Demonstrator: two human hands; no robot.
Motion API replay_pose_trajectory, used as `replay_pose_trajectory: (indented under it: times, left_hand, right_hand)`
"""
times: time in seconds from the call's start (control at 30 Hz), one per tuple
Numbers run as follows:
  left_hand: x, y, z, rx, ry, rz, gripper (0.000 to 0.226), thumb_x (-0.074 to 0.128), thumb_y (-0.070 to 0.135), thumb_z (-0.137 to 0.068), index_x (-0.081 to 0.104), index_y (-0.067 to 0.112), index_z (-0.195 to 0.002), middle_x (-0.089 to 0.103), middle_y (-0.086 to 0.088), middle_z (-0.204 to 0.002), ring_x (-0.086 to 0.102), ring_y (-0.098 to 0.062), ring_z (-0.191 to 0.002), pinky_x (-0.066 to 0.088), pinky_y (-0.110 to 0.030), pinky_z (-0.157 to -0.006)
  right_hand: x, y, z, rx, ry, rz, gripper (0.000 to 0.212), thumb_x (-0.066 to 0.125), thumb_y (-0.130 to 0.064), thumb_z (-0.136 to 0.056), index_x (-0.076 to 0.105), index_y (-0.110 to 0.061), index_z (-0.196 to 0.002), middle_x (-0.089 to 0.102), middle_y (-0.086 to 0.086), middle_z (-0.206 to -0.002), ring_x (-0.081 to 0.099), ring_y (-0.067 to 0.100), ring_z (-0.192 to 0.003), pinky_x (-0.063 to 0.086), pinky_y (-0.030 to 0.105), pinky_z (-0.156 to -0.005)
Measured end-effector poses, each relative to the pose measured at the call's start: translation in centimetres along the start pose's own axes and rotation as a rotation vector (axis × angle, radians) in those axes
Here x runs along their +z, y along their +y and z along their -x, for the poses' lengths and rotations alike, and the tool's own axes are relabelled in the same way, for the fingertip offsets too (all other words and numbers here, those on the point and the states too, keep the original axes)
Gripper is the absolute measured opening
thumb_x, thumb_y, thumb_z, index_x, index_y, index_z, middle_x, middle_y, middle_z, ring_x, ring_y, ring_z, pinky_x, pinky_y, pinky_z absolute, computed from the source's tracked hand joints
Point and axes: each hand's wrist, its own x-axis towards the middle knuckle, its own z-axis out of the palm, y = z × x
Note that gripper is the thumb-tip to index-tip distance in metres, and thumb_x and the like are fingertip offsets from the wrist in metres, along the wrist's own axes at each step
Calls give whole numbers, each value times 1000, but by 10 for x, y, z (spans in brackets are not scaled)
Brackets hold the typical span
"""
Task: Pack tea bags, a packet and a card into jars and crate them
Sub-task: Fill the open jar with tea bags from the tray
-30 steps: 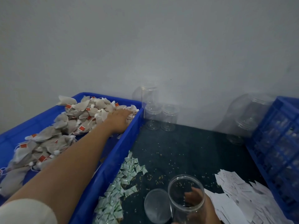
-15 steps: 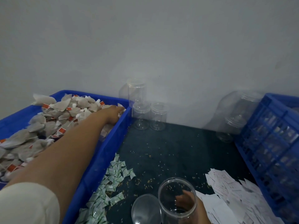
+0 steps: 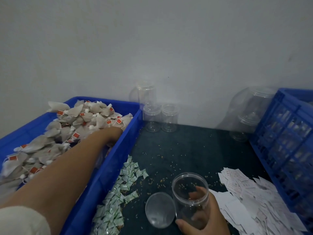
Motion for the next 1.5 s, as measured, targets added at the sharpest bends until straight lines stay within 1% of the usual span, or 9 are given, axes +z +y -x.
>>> replay_pose_trajectory:
  times: [0.17, 0.3, 0.4, 0.47, 0.53, 0.77, 1.0, 1.2, 1.5]
  left_hand:
    - [1, -15, -12, 54, 381, 3, 37, 67, 31, -94, 47, 25, -125, 63, -3, -104, 63, -21, -83, 54, -38, -72]
    - [2, -10, -36, 127, 397, -107, 83, 70, 39, -95, 20, 41, -161, 26, -18, -163, 42, -39, -143, 43, -53, -114]
    - [3, -10, -56, 156, 287, -283, 76, 60, 46, -101, 15, 40, -162, 25, -15, -165, 32, -39, -150, 32, -55, -121]
    - [5, -7, -60, 188, 248, -236, 60, 52, 43, -106, 28, 33, -159, 35, -12, -162, 40, -35, -146, 35, -53, -120]
    - [5, -3, -55, 222, 274, -130, 47, 45, 41, -109, 40, 32, -154, 47, -12, -155, 50, -33, -138, 41, -51, -116]
    - [1, -19, -8, 222, 151, -36, 39, 60, 20, -98, 60, 24, -137, 66, -8, -133, 60, -32, -123, 47, -41, -100]
    - [4, -36, 57, 178, 383, 217, 15, 63, 33, -96, 54, 26, -87, 65, -2, -93, 62, -23, -86, 47, -37, -75]
    - [-16, -44, 92, 80, 654, 329, 13, 58, 26, -92, 58, 16, -100, 63, -3, -89, 60, -26, -83, 43, -38, -71]
    - [-14, -56, 154, 102, 208, -14, 15, 68, 36, -96, 66, 24, -87, 70, 3, -88, 63, -12, -78, 44, -31, -66]
  right_hand:
    - [4, -9, -18, 176, 105, -414, 108, 111, -23, -54, 50, -28, -143, 68, -12, -129, 71, 15, -104, 57, 34, -101]
    - [3, -4, -8, 193, -5, -363, 73, 87, -4, -92, 48, 1, -154, 62, 26, -145, 63, 20, -92, 57, 19, -73]
    - [-1, -8, -8, -21, -145, -173, 63, 90, 16, -77, 62, 9, -133, 71, 25, -123, 66, 25, -97, 54, 24, -89]
    - [-2, 0, -7, 5, -57, -87, 43, 88, -1, -88, 64, -3, -124, 73, 11, -112, 71, 32, -121, 55, 38, -110]
    - [-6, 4, -13, 20, -80, -47, 92, 107, -18, -56, 58, -21, -134, 73, -3, -123, 74, 18, -118, 55, 46, -111]
    - [-7, 21, -8, -155, 3, 51, 95, 103, -46, -44, 57, -63, -125, 76, -22, -123, 78, 5, -106, 64, 22, -81]
    - [-6, 25, 1, -218, 54, 87, 94, 100, -53, -50, 52, -68, -129, 74, -23, -127, 74, 4, -109, 61, 35, -85]
    - [-3, 22, 8, -250, 96, 85, 90, 96, -60, -53, 48, -74, -127, 72, -30, -126, 75, 7, -98, 62, 34, -81]
    - [-2, 31, 6, -264, 86, 92, 89, 95, -67, -55, 49, -64, -132, 72, -30, -124, 73, 6, -94, 63, 38, -86]
